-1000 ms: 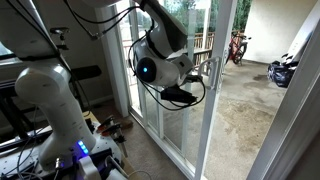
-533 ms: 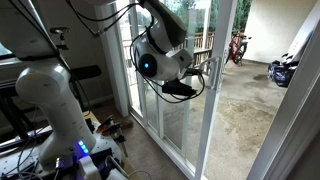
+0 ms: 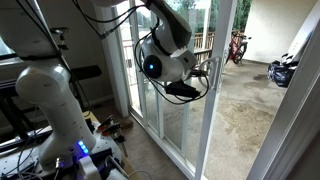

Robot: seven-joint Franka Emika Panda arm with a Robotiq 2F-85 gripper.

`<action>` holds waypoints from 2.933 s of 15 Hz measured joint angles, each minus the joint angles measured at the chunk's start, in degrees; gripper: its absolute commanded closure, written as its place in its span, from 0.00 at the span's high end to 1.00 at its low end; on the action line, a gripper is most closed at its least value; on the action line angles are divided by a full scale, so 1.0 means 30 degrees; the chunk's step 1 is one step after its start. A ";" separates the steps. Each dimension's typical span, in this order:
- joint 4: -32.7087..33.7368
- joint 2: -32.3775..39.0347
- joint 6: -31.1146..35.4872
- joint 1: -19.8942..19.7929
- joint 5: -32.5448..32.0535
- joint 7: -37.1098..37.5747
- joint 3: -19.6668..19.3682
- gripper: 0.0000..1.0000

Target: Slide the glass door to the left.

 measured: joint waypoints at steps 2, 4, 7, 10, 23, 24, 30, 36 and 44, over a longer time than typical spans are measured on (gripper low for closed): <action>0.0319 0.0396 -0.0004 -0.0102 0.0000 0.0000 -0.0291 1.00; 0.0679 0.0737 -0.0004 -0.0076 0.0002 0.0000 -0.0339 1.00; 0.1296 0.1228 0.0011 0.0151 0.0083 0.0000 -0.0162 1.00; 0.1905 0.1690 0.0105 0.0584 0.0489 0.0000 0.0088 1.00; 0.3148 0.1735 0.5369 0.2539 0.1317 -0.0001 0.1747 1.00; 0.3122 0.1700 0.5518 0.2673 0.1202 -0.0005 0.1794 1.00; 0.2881 0.1455 0.6169 0.3610 0.0054 -0.0008 0.1975 1.00; 0.2724 0.1385 0.6544 0.4548 0.0007 -0.0008 0.2574 1.00; 0.2713 0.1371 0.7627 0.6138 0.0031 -0.0008 0.3777 1.00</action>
